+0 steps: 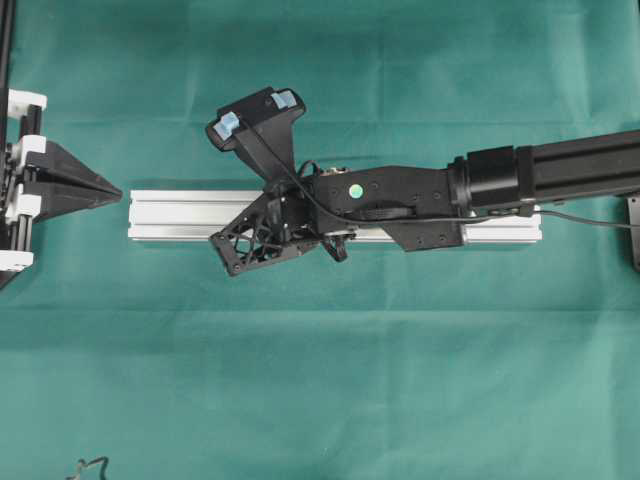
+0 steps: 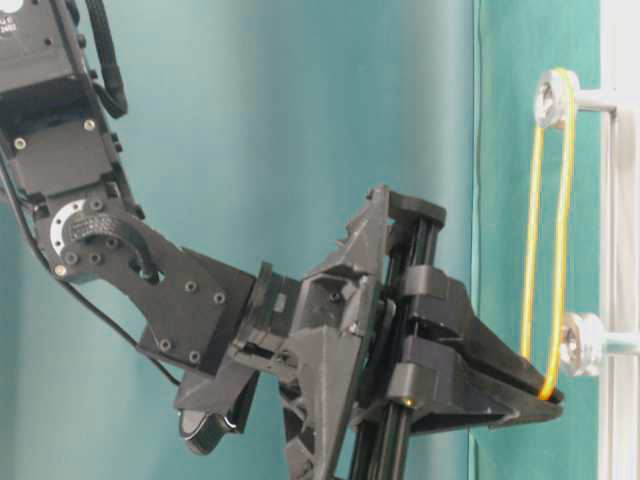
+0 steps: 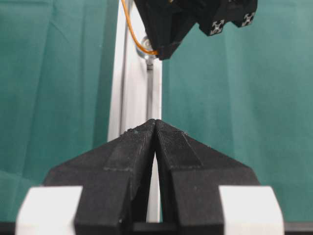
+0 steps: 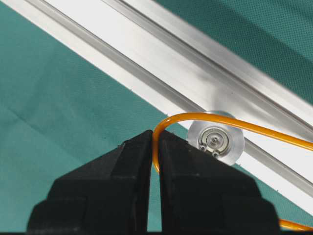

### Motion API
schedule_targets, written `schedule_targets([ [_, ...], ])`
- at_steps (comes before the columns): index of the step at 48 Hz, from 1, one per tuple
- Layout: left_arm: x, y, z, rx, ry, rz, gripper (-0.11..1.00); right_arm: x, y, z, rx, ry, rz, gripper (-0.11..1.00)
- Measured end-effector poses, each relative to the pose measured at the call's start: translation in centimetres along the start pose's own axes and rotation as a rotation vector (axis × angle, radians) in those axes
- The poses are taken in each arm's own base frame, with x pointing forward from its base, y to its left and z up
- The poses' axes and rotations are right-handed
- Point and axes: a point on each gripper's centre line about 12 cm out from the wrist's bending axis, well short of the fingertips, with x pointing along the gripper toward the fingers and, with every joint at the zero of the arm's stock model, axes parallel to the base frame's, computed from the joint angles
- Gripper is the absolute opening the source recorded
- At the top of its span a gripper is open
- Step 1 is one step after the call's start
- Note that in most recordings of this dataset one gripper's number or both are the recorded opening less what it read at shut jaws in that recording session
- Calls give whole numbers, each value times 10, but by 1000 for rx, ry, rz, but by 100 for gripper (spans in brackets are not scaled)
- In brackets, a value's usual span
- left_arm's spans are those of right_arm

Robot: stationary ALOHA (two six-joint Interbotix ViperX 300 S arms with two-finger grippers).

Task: Hook the rubber onto the shaft.
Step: 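Stretch the band leftward toward the left metal pulley with the right gripper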

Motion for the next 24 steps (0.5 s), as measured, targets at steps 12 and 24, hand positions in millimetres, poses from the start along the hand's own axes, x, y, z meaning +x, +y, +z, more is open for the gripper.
schedule_targets([
  [12,0,0,0,1,0,-1,0,4,1,1,2,-1,-3,6],
  [24,0,0,0,0,-2,0,0,8,-1,0,1,2,-11,6],
])
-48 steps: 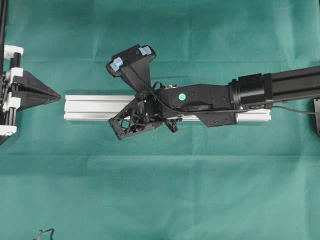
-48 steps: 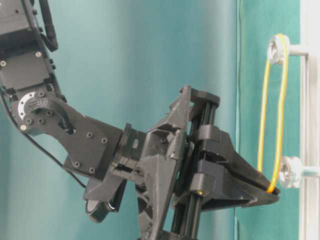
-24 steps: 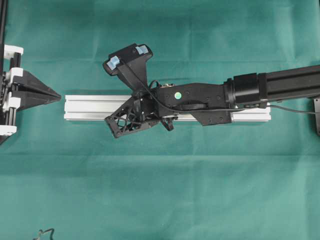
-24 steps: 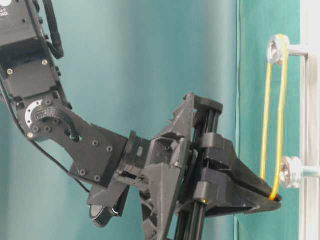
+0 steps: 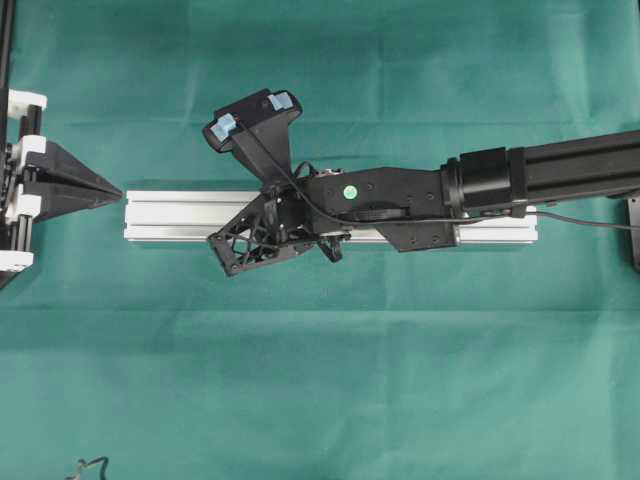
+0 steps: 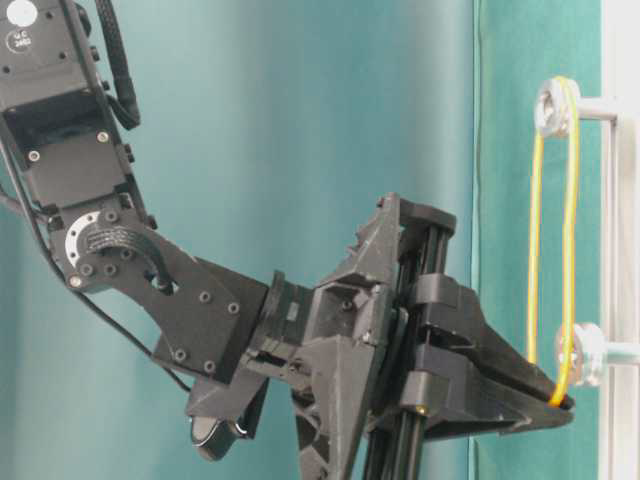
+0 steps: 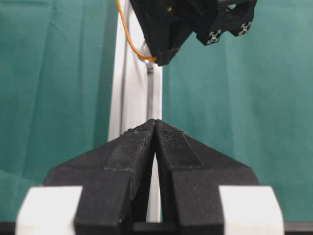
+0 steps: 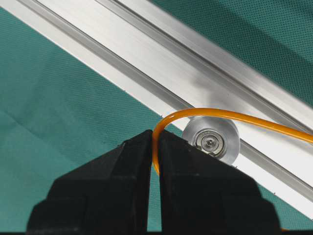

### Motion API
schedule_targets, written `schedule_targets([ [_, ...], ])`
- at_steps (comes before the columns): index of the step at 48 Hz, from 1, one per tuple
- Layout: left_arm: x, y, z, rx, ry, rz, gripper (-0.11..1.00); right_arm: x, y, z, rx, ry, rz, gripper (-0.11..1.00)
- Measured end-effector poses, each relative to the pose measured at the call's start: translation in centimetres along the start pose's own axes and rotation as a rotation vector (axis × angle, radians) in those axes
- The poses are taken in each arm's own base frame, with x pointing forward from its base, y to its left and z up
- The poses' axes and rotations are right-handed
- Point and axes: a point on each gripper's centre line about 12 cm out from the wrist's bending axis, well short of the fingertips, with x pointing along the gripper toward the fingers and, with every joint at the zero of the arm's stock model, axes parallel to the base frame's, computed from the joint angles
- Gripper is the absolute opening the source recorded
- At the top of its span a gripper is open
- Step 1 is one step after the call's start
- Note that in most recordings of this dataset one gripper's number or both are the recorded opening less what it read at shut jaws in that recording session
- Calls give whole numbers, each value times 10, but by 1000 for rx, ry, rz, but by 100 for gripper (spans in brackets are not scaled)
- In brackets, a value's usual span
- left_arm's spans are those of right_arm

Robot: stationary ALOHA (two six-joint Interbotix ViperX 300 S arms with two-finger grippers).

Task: Hook the rubber onto the shaft.
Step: 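Stretch the band leftward toward the left metal pulley with the right gripper, then lower the band's far end down around the left pulley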

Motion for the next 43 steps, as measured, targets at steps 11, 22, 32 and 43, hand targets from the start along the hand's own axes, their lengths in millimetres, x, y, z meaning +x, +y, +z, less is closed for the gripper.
schedule_targets([
  [11,0,0,0,-1,2,-1,0,7,-2,-1,-1,4,-12,6],
  [22,0,0,0,-1,0,-1,0,13,-4,-3,-3,8,-23,6],
  [32,0,0,0,-1,0,-1,0,14,-5,-2,-1,8,-26,6],
  [43,0,0,0,-2,0,0,0,14,-4,-3,-2,9,-23,6],
])
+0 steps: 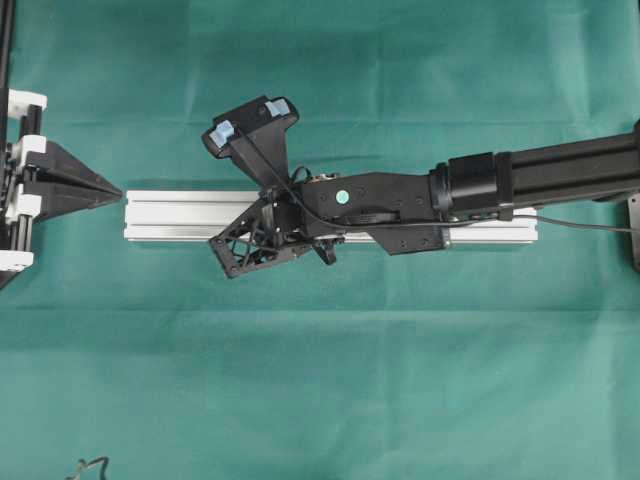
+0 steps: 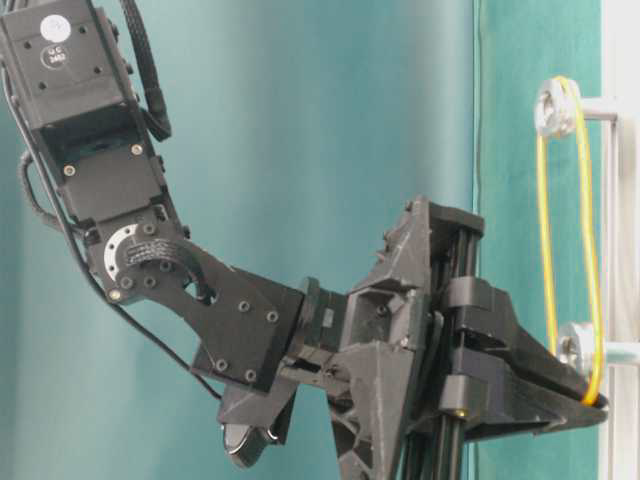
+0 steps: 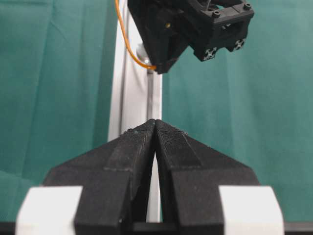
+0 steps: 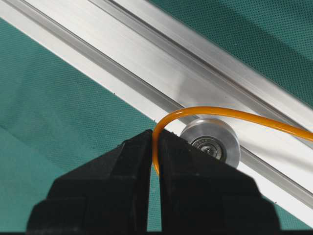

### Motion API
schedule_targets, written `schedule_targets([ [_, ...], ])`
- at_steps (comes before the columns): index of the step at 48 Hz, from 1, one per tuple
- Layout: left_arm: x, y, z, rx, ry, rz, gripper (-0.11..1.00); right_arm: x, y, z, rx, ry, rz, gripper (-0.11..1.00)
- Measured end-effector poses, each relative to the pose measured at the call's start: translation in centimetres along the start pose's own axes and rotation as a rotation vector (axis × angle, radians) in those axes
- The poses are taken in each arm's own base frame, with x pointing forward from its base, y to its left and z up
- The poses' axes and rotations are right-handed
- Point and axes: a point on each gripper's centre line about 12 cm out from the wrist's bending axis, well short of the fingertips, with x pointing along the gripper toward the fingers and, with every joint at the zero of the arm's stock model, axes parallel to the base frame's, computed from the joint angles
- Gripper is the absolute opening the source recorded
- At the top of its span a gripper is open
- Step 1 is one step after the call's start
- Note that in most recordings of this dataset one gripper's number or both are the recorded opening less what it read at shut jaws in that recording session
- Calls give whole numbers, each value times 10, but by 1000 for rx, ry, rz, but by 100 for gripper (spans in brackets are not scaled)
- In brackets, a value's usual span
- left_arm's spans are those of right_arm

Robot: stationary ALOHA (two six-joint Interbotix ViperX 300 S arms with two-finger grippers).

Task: Hook the rubber onto the shaft.
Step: 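Lower the band's far end down around the left pulley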

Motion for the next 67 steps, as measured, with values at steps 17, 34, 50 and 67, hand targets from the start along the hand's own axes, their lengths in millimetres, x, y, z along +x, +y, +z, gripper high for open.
schedule_targets([
  [17,0,0,1,1,-2,-1,0,1,-1,1,2,-1,-4,6],
  [34,0,0,0,1,2,-1,0,0,0,-4,-5,6,-6,6],
  [50,0,0,0,1,0,-1,0,0,1,-11,-17,14,-19,6],
  [67,0,0,0,1,2,-1,0,-1,0,-21,-14,27,-47,6],
])
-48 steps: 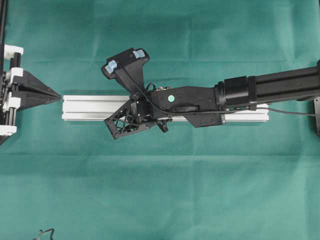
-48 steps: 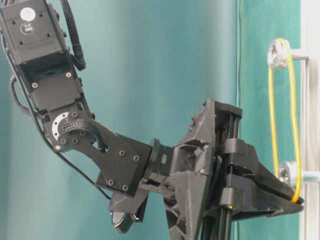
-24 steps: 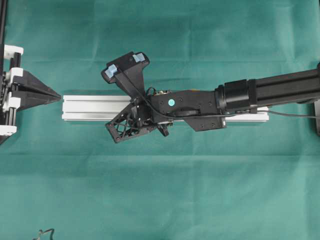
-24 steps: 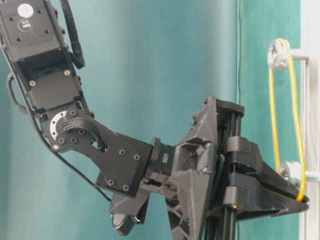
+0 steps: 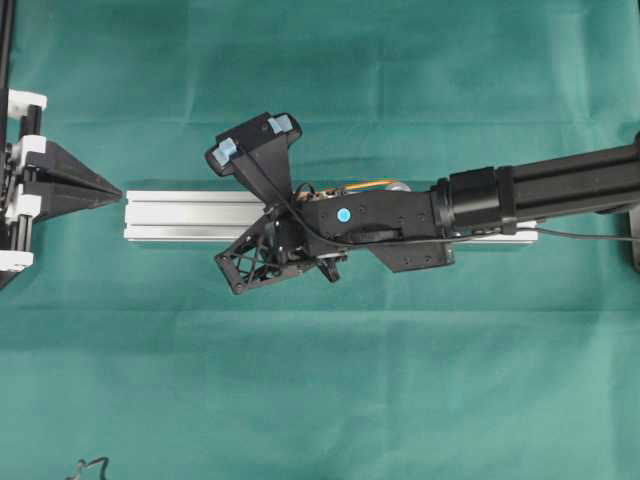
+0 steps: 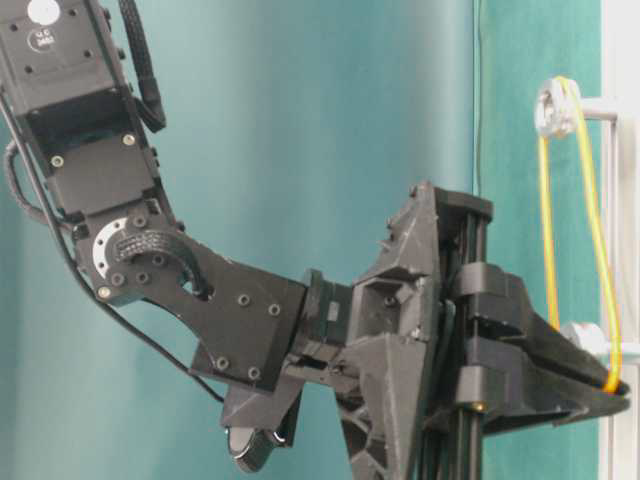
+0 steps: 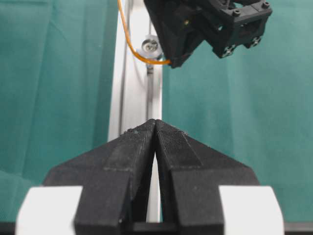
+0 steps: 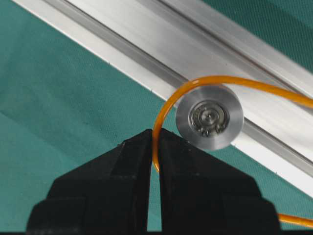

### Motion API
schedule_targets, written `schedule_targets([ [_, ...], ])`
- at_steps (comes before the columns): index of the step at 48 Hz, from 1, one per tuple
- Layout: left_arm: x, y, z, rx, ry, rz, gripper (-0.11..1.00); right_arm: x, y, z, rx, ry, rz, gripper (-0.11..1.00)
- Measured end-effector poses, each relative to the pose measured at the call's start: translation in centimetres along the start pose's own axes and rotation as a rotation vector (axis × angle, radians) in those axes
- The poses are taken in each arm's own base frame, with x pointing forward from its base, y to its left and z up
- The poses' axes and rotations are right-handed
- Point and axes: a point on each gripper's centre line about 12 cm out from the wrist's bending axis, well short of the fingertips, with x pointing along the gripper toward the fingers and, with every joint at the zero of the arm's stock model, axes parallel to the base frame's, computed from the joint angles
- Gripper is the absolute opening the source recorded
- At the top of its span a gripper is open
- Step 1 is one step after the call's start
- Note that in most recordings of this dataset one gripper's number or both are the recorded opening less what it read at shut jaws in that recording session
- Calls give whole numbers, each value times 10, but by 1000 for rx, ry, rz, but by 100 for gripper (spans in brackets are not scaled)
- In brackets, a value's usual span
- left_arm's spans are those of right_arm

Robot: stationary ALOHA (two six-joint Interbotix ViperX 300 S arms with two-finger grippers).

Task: Hook the rubber onto the shaft.
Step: 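Lower the band's far end down around the left pulley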

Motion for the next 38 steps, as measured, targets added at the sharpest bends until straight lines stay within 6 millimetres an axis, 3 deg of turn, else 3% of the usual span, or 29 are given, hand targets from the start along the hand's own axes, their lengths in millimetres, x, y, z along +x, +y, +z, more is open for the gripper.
schedule_targets([
  [38,0,0,0,-2,0,1,0,-7,-12,-15,-24,20,-54,6],
])
